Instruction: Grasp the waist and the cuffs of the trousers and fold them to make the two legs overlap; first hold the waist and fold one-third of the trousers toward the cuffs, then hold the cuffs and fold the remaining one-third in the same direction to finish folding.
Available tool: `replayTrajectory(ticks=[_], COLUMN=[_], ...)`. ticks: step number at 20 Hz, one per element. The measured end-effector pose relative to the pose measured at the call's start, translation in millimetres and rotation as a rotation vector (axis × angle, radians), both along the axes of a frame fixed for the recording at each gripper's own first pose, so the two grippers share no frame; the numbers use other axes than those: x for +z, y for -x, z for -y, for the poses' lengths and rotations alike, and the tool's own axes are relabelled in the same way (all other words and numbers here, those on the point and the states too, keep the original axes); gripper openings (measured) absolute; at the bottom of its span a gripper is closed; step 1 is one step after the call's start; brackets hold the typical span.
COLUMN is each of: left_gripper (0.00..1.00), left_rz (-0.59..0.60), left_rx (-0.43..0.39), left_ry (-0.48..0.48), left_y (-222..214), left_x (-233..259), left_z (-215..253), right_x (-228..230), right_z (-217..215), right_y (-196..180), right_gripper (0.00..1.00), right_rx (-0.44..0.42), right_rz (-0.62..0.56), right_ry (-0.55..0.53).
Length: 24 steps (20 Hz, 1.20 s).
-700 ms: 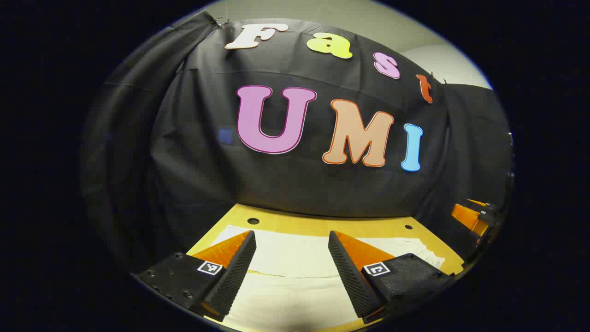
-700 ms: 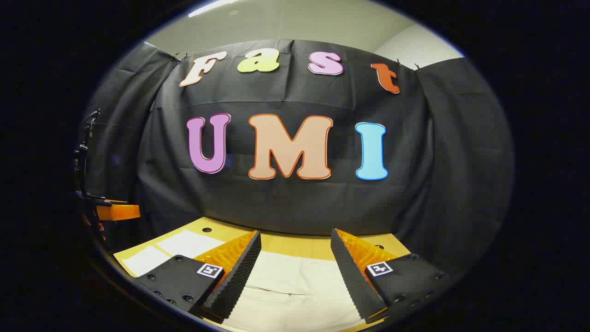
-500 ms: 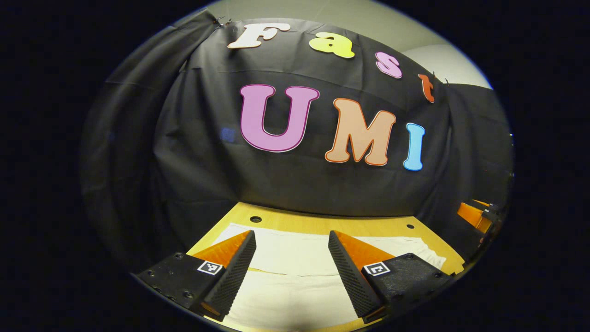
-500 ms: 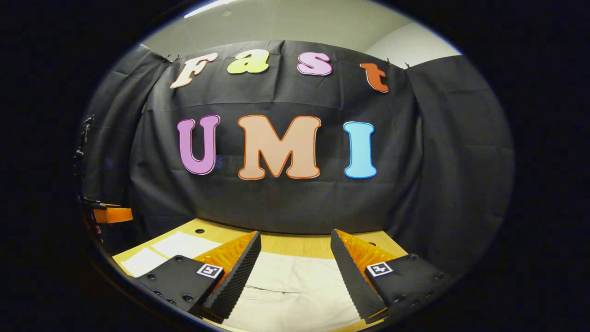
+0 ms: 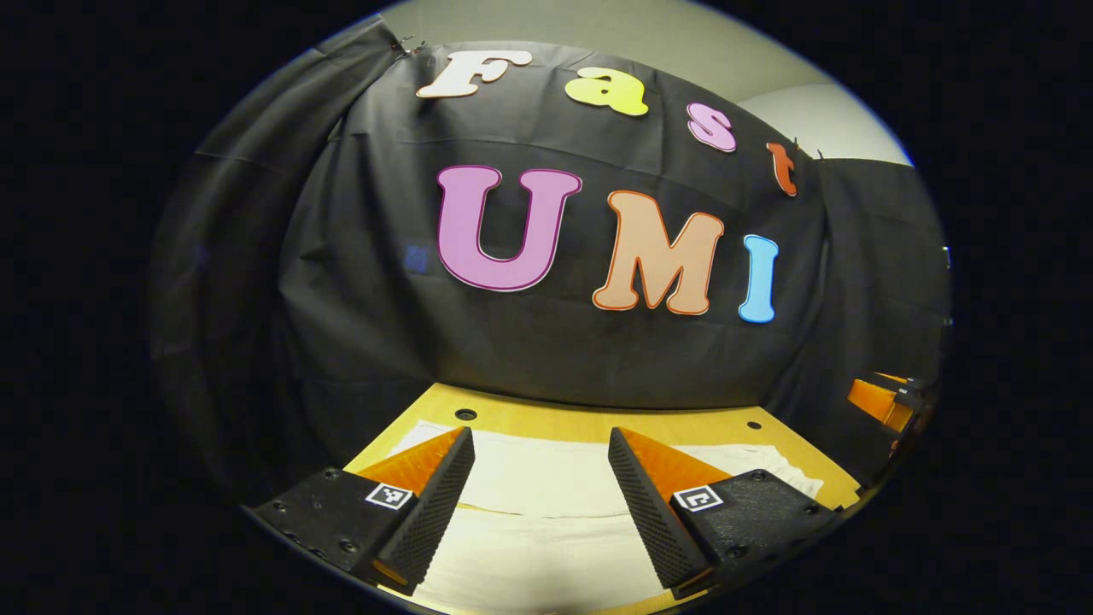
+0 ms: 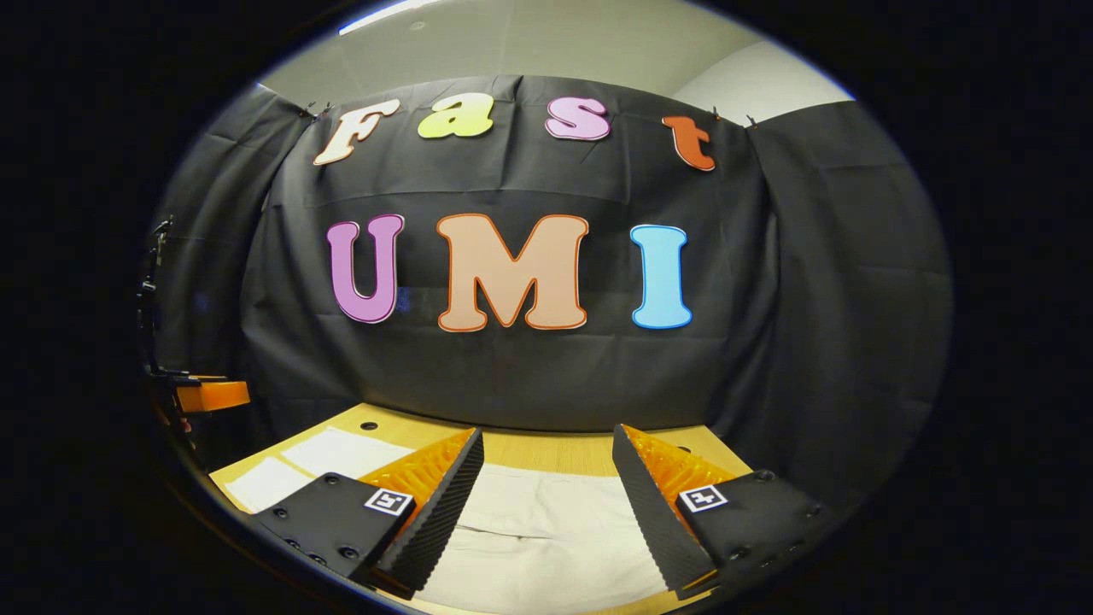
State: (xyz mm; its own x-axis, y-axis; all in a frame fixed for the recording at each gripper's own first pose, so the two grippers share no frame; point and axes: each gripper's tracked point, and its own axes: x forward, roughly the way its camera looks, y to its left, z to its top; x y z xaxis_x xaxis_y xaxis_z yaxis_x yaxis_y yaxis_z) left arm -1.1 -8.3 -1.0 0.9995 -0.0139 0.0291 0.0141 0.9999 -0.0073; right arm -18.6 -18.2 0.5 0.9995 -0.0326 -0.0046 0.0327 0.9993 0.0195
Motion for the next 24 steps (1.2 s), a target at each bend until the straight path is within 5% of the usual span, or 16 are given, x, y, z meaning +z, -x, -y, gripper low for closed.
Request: replayTrajectory(ticks=[8, 14, 24], left_gripper=[0.95, 0.95, 0.91], left_rz=[-0.067, -0.203, -0.583], left_rx=[-0.031, -0.186, -0.491], left_ry=[-0.035, -0.099, -0.474], left_y=[7, 22, 69], left_x=[-21, -58, -170], left_z=[-10, -12, -44], right_x=[-3, -7, -31], right_z=[-3, -4, -2], right_y=[10, 21, 52], right_gripper=[0.97, 0.97, 0.97], right_rx=[-0.007, -0.043, -0.137], right_rz=[-0.018, -0.031, -0.096], right_ry=[0.058, 0.036, 0.052])
